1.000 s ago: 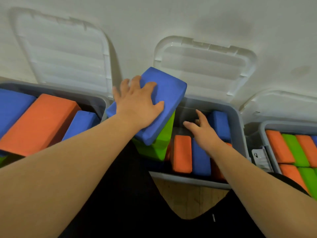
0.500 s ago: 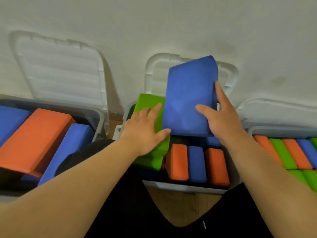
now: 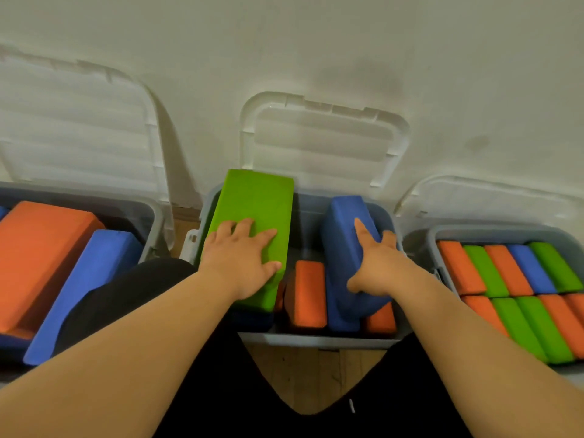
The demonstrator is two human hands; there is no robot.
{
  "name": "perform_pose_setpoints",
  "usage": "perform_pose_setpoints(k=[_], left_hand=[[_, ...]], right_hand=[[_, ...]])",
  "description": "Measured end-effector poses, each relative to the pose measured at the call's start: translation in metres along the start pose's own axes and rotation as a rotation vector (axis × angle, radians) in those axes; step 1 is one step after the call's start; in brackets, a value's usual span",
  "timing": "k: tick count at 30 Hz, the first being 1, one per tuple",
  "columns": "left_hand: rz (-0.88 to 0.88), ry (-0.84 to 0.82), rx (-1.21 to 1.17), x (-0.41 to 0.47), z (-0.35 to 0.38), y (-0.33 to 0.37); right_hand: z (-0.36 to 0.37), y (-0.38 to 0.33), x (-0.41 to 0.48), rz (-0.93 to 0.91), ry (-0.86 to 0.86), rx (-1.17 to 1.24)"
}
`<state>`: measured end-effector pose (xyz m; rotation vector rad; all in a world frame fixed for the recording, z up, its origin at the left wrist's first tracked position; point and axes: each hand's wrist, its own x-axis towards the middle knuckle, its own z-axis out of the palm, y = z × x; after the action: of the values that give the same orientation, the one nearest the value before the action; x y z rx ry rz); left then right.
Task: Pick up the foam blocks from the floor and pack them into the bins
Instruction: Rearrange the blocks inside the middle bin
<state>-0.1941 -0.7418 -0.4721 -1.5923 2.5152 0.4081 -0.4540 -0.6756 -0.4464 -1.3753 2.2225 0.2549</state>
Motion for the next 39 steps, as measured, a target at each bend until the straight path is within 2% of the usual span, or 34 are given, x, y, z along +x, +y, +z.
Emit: perform_pose_setpoints(k=[4, 7, 9, 12, 14, 17, 21, 23, 31, 39], left_hand=[[0.001, 0.02, -0.016, 0.002, 0.0, 0.0], [0.006, 0.025, -0.019, 0.002, -0.001, 0.002], [0.003, 0.021, -0.023, 0.002, -0.002, 0.004], [-0.007, 0.007, -0.035, 0.0, -0.003, 0.005], [-0.011, 0.001, -0.041, 0.0, -0.003, 0.005], [-0.015, 0.003, -0.043, 0.001, -0.003, 0.005], [-0.02, 0.017, -0.053, 0.004, -0.001, 0.005], [-0.02, 0.019, -0.051, 0.006, -0.001, 0.005], [-0.001, 0.029, -0.04, 0.008, 0.0, 0.006], [0.007, 0.015, -0.033, 0.016, -0.002, 0.008]], right_hand=[[-0.013, 0.005, 0.001, -0.122, 0.549, 0.245], [0.0, 0.005, 0.009, -0.152, 0.755, 0.39], [0.018, 0.003, 0.015, -0.178, 0.729, 0.386], [0.048, 0.004, 0.017, -0.154, 0.508, 0.314], [0.057, 0.005, 0.018, -0.159, 0.482, 0.289], [0.046, 0.003, 0.021, -0.131, 0.545, 0.379], [0.015, -0.003, 0.023, -0.141, 0.778, 0.58], [0.0, -0.01, 0.027, -0.134, 0.83, 0.581], [-0.029, -0.014, 0.043, -0.158, 0.781, 0.393], [-0.008, -0.006, 0.037, -0.248, 0.798, 0.262]])
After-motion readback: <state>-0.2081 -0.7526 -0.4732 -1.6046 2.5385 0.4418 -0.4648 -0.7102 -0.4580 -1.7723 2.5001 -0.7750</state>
